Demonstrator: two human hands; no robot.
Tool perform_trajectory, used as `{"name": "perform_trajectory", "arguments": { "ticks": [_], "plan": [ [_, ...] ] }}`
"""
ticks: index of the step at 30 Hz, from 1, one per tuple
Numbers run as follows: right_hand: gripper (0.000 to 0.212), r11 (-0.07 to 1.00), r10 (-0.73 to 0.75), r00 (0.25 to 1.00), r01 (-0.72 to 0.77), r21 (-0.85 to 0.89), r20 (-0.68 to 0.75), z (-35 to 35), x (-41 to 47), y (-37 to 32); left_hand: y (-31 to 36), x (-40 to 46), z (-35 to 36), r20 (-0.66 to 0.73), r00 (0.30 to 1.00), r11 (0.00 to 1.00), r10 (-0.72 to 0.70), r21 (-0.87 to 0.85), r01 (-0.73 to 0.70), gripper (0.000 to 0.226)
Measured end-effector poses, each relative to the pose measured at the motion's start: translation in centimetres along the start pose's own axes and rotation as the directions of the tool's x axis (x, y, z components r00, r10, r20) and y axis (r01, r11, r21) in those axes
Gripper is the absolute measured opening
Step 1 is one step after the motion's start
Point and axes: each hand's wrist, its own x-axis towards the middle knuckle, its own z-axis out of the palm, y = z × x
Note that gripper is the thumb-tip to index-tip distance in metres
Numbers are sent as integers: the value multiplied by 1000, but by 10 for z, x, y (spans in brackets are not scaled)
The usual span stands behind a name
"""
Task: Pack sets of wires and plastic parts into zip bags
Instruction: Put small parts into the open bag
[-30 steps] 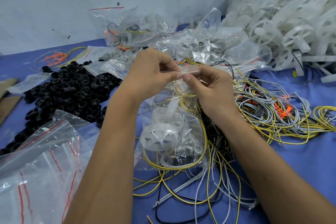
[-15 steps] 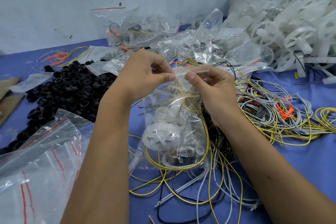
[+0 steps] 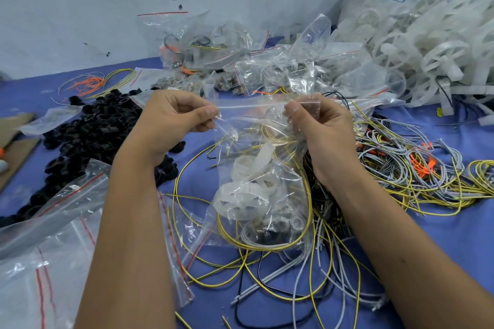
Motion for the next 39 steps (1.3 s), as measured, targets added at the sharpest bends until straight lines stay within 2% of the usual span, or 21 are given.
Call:
{"name": "perform_trajectory", "arguments": {
  "ticks": [9, 13, 18, 23, 33, 39],
  "plan": [
    [14, 1000, 1, 1000, -1, 19, 0, -2, 1, 1, -7, 0, 1, -25, 994, 992, 110, -59, -111, 3],
    [17, 1000, -7, 999, 6, 30, 44, -1, 1, 0, -4, 1, 4, -1, 997, 992, 77, -99, -77, 12],
    [17, 999, 3, 998, -5, 32, 55, -1, 0, 0, 0, 3, 16, 24, 995, 994, 94, -56, -93, 8],
    [8, 1000, 12, 999, -13, 11, 50, 0, -1, -3, 0, 4, 17, 22, 995, 995, 93, -25, -92, 3],
    [5, 1000, 15, 998, -16, 19, 59, 1, -2, -4, -1, 6, 18, 91, 988, 991, 127, 39, -131, 10],
    [4, 1000, -9, 997, 9, 10, 78, 1, -2, -1, 7, 10, 27, 106, 982, 977, 159, 124, -172, 5]
  ]
}}
